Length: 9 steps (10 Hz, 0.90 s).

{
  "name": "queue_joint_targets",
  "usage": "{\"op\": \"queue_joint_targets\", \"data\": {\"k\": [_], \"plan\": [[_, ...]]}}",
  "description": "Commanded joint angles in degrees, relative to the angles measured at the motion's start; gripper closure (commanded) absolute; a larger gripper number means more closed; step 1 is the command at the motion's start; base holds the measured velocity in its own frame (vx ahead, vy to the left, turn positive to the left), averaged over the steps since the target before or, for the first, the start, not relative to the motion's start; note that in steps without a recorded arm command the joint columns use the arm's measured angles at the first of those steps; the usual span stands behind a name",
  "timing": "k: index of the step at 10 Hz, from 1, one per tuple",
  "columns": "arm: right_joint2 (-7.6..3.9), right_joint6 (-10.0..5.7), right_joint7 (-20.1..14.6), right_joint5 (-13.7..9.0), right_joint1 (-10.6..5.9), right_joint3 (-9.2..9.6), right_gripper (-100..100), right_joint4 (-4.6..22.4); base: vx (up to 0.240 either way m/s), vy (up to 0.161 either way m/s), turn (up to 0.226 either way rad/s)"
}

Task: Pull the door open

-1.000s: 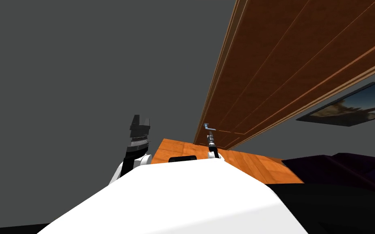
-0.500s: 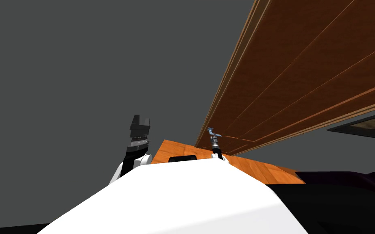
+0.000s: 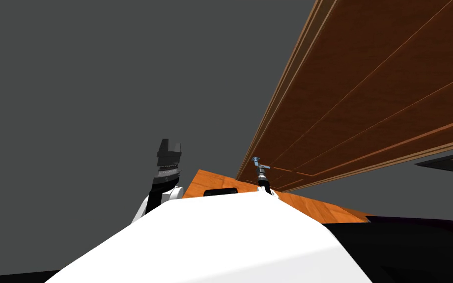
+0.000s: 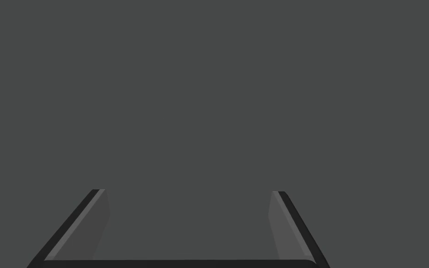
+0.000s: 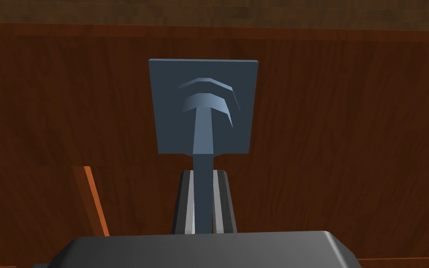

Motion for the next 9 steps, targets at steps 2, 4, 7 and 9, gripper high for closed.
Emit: {"op": "queue_joint_targets", "data": {"k": [2,4,7,9], "plan": [[0.01,-0.01,0.03,0.02,0.03,0.02,100,0.05,-0.014,0.002,0.003],[0.01,-0.01,0.03,0.02,0.03,0.02,100,0.05,0.0,0.0,0.0],[-1.07,-1.0,-1.8,0.79,1.07,1.42,100,-0.1,-0.172,-0.014,0.105],[-1.87,-1.8,-3.12,1.34,1.81,2.43,100,-0.26,-0.197,-0.048,0.116]]}}
